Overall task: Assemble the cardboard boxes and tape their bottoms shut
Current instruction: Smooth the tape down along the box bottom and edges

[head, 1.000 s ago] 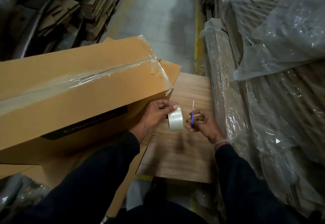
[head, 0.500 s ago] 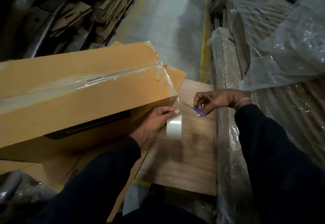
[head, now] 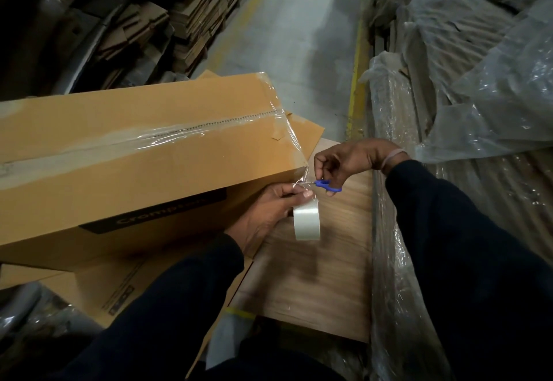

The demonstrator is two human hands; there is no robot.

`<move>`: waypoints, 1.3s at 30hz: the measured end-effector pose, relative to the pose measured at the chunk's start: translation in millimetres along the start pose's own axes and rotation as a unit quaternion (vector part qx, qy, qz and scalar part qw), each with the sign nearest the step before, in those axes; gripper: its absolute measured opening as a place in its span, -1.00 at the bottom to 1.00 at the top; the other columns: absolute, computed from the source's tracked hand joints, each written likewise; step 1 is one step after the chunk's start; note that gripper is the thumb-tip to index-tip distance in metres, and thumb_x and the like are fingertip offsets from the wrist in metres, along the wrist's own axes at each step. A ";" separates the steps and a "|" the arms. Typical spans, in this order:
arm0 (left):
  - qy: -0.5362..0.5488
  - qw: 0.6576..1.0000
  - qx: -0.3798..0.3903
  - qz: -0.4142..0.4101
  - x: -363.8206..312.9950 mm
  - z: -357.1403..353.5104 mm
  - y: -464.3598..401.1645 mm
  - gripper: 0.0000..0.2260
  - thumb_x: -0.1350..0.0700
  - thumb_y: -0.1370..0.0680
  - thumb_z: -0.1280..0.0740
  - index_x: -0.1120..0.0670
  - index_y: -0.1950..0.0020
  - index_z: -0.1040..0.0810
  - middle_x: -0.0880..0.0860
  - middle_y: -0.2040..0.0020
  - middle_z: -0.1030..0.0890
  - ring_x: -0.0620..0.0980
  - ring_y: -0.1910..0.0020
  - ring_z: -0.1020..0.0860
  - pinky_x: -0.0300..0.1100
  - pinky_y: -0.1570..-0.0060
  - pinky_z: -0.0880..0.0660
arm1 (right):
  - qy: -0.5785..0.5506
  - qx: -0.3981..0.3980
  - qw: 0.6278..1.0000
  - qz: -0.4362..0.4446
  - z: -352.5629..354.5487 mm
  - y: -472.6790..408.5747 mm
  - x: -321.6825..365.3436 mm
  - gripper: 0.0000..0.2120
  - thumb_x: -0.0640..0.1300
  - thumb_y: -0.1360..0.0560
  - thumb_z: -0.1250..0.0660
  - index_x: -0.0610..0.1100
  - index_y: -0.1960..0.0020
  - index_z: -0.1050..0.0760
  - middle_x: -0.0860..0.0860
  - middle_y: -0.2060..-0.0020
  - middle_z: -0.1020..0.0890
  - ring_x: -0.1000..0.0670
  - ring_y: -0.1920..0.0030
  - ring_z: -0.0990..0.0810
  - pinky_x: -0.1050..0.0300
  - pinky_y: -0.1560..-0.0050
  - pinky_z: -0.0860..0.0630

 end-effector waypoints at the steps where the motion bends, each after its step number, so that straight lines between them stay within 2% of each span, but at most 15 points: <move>1: -0.012 1.000 0.000 0.002 -0.8 -0.1 1.8 -0.62 0.06 -0.53 -0.56 0.31 -0.19 -0.67 0.27 -0.12 -0.71 0.10 -0.05 -0.66 -0.07 -0.10 -0.60 | 0.006 -0.008 1.000 0.006 1.0 0.0 0.2 -0.68 -0.39 -0.41 -0.61 -0.17 -0.06 -0.59 -0.16 0.15 -0.71 -0.06 0.12 -0.67 0.00 -0.02 -0.59; 4: -0.077 0.997 0.011 -0.002 0.0 -1.1 2.8 -0.64 0.03 -0.51 -0.56 0.30 -0.12 -0.69 0.26 -0.11 -0.72 0.08 -0.03 -0.66 -0.12 -0.03 -0.58 | 0.014 -0.024 0.999 0.026 -1.2 0.7 1.0 -0.74 -0.40 -0.44 -0.57 -0.23 -0.05 -0.60 -0.29 0.10 -0.73 -0.08 0.11 -0.70 0.04 0.01 -0.61; 7: -0.119 0.993 0.021 0.005 2.5 -0.6 8.3 -0.69 0.07 -0.56 -0.53 0.33 -0.07 -0.68 0.21 -0.01 -0.72 0.00 0.08 -0.64 -0.24 0.13 -0.53 | 0.003 -0.035 0.999 0.019 -5.6 -0.9 -7.6 -0.74 -0.40 -0.44 -0.57 -0.24 -0.07 -0.60 -0.27 0.12 -0.74 -0.06 0.12 -0.70 0.09 0.06 -0.62; 11: -0.147 0.987 0.061 0.012 3.2 4.6 24.1 -0.72 0.15 -0.58 -0.51 0.39 -0.08 -0.66 0.18 0.01 -0.71 0.05 0.03 -0.62 -0.15 -0.01 -0.53 | 0.026 -0.015 0.996 -0.089 -39.4 -7.7 -57.7 -0.76 -0.33 -0.41 -0.62 -0.18 0.00 -0.62 -0.08 0.22 -0.75 -0.02 0.23 -0.64 0.16 0.25 -0.55; 13: -0.165 0.982 0.093 0.012 -3.4 3.6 35.8 -0.81 0.17 -0.59 -0.51 0.29 -0.06 -0.71 0.17 -0.05 -0.74 0.02 -0.02 -0.65 -0.11 -0.10 -0.55 | 0.034 -0.067 0.988 -0.137 -60.6 -12.7 -85.0 -0.79 -0.29 -0.40 -0.64 -0.11 0.10 -0.64 -0.01 0.29 -0.74 0.03 0.32 -0.61 0.22 0.38 -0.49; 15: -0.174 0.978 0.119 -0.004 -20.1 -0.7 50.5 -0.93 0.21 -0.59 -0.49 0.20 0.02 -0.74 0.11 0.00 -0.75 -0.05 0.01 -0.67 -0.17 -0.05 -0.55 | -0.009 -0.126 0.976 -0.176 -92.0 -19.3 -107.5 -0.78 -0.34 -0.40 -0.61 -0.08 0.17 -0.64 0.00 0.30 -0.72 0.03 0.34 -0.65 0.21 0.42 -0.53; 17: -0.169 0.976 0.134 -0.026 -43.0 -2.8 63.6 -0.96 0.22 -0.58 -0.49 0.17 0.04 -0.75 0.12 -0.03 -0.75 -0.02 -0.02 -0.68 -0.19 -0.03 -0.55 | -0.058 -0.191 0.955 -0.220 -124.9 -26.4 -126.3 -0.76 -0.36 -0.38 -0.58 -0.07 0.20 -0.62 -0.06 0.22 -0.73 -0.04 0.26 -0.71 0.06 0.26 -0.69; 19: -0.169 0.973 0.149 -0.058 -69.6 -3.1 74.8 -0.95 0.21 -0.57 -0.50 0.12 0.02 -0.77 0.14 -0.10 -0.74 0.05 -0.13 -0.68 -0.13 -0.10 -0.56 | -0.030 -0.248 0.935 -0.252 -153.8 -33.3 -134.6 -0.85 -0.25 -0.40 -0.56 -0.07 0.14 -0.62 -0.10 0.11 -0.72 -0.14 0.09 -0.73 0.00 0.08 -0.68; 23: -0.117 0.978 0.143 -0.100 -119.4 9.1 87.4 -0.91 0.27 -0.61 -0.44 0.24 -0.02 -0.75 0.22 -0.09 -0.70 0.14 -0.11 -0.65 0.00 -0.07 -0.53 | -0.089 -0.281 0.915 -0.275 -196.2 -39.0 -133.1 -0.82 -0.28 -0.48 -0.46 -0.07 0.18 -0.51 0.01 0.25 -0.60 -0.10 0.16 -0.60 0.24 0.34 -0.43; 26: -0.108 0.979 0.118 -0.126 -147.2 29.5 86.1 -0.87 0.27 -0.62 -0.40 0.18 0.04 -0.75 0.25 -0.08 -0.68 0.18 -0.04 -0.63 -0.01 0.00 -0.54 | -0.085 -0.286 0.908 -0.295 -188.0 -40.9 -128.3 -0.96 -0.22 -0.49 -0.45 -0.15 0.05 -0.64 -0.09 0.09 -0.70 -0.15 0.04 -0.68 0.16 0.14 -0.55; 29: -0.087 0.985 0.105 -0.103 -149.2 50.6 77.8 -0.80 0.24 -0.61 -0.39 0.40 -0.08 -0.64 0.24 -0.08 -0.68 0.17 -0.01 -0.63 -0.04 0.03 -0.58 | -0.224 -0.452 0.827 -0.246 -140.3 -19.9 -113.6 -0.84 -0.12 -0.62 -0.33 -0.16 0.04 -0.63 -0.15 0.06 -0.73 -0.21 -0.03 -0.69 -0.05 -0.07 -0.62; 31: -0.060 0.989 0.099 -0.088 -145.7 57.6 75.5 -0.79 0.25 -0.60 -0.38 0.42 -0.09 -0.61 0.23 -0.07 -0.67 0.13 0.03 -0.64 -0.07 0.07 -0.58 | -0.345 -0.592 0.715 -0.139 -97.2 14.6 -88.1 -0.78 -0.04 -0.70 -0.28 -0.12 0.06 -0.56 -0.08 0.06 -0.69 -0.15 -0.05 -0.67 -0.04 -0.07 -0.59; 33: -0.019 0.992 0.094 -0.087 -145.5 60.5 75.3 -0.86 0.29 -0.58 -0.36 0.35 -0.01 -0.67 0.21 -0.04 -0.68 0.07 0.08 -0.66 -0.12 0.10 -0.60 | -0.410 -0.661 0.628 -0.021 -54.2 42.9 -52.9 -0.66 0.09 -0.74 -0.16 -0.11 -0.04 -0.57 -0.05 -0.04 -0.68 -0.04 -0.11 -0.66 0.03 -0.15 -0.57; 36: 0.016 0.991 0.099 -0.091 -147.9 60.2 73.4 -0.85 0.31 -0.59 -0.34 0.24 0.06 -0.71 0.20 -0.04 -0.69 0.05 0.08 -0.66 -0.14 0.07 -0.61 | -0.406 -0.698 0.583 0.091 -1.4 61.6 1.3 -0.51 0.18 -0.75 -0.01 -0.12 -0.24 -0.57 -0.05 -0.18 -0.66 0.02 -0.23 -0.63 0.12 -0.29 -0.52; 39: 0.005 0.990 0.115 -0.085 -145.6 58.4 71.7 -0.85 0.29 -0.58 -0.35 0.21 0.08 -0.73 0.18 -0.03 -0.70 0.05 0.08 -0.66 -0.12 0.06 -0.60 | -0.387 -0.704 0.579 0.139 13.4 39.0 36.5 -0.43 0.27 -0.70 0.02 -0.12 -0.24 -0.56 -0.10 -0.17 -0.64 -0.05 -0.24 -0.61 0.11 -0.31 -0.52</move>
Point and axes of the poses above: each hand's wrist, its own y-axis away from the middle knuckle, its own z-axis out of the back of the hand, x = y × z, the point moved 10 cm from there along -y, towards the middle knuckle
